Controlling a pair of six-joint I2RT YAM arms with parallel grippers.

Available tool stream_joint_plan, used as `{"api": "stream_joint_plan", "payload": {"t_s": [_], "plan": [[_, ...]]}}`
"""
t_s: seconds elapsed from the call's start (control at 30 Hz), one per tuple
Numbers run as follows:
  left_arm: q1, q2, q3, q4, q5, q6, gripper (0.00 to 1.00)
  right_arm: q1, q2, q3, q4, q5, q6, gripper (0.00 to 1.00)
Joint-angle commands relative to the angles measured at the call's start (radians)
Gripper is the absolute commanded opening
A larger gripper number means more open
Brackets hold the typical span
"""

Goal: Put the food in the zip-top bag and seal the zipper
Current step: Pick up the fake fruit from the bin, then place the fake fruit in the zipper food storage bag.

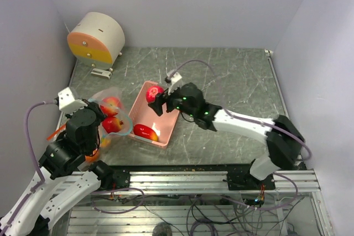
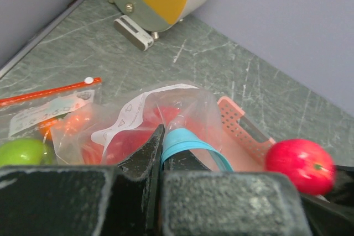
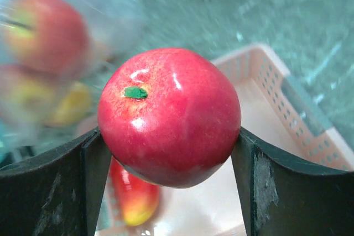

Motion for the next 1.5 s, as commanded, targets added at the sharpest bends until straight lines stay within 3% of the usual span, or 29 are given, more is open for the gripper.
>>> {"api": "stream_joint_plan", "payload": {"t_s": [0.0,0.3,0.43,0.67,0.93,1.17,1.33,1.4,1.47], "plan": [[0.002,0.055,0.058,0.102,0.067,0.003,0.07,0.014,-0.205,-0.080,0.062,-0.156,-0.027,0.65],[0.002,0.172,0.070,0.266,0.273,-0.042,0.07,0.042,-0.437,-0.134,0.035,-0.447,-0.015,0.64],[0.002,0.232,0.062,0.307,0.307,-0.056,0.07,0.086,-0.405,-0.104,0.023,-0.545,-0.018,0.64],[0.002,0.288,0.054,0.346,0.361,-0.068,0.07,0.117,-0.299,-0.059,0.074,-0.573,0.007,0.64],[0.003,0.259,0.034,0.346,0.385,-0.075,0.07,0.119,-0.157,0.034,0.044,-0.232,0.004,0.64],[0.002,0.231,0.007,0.325,0.412,-0.090,0.07,0.122,-0.034,0.153,-0.010,-0.035,0.034,0.65],[0.003,0.225,0.007,0.323,0.419,-0.088,0.07,0.124,0.034,0.216,-0.050,-0.022,0.019,0.78],[0.002,0.226,0.002,0.327,0.421,-0.089,0.07,0.126,0.054,0.239,-0.056,-0.078,0.019,0.97],[0.002,0.228,-0.004,0.330,0.424,-0.089,0.07,0.133,0.072,0.262,-0.072,-0.140,0.008,1.00]]}}
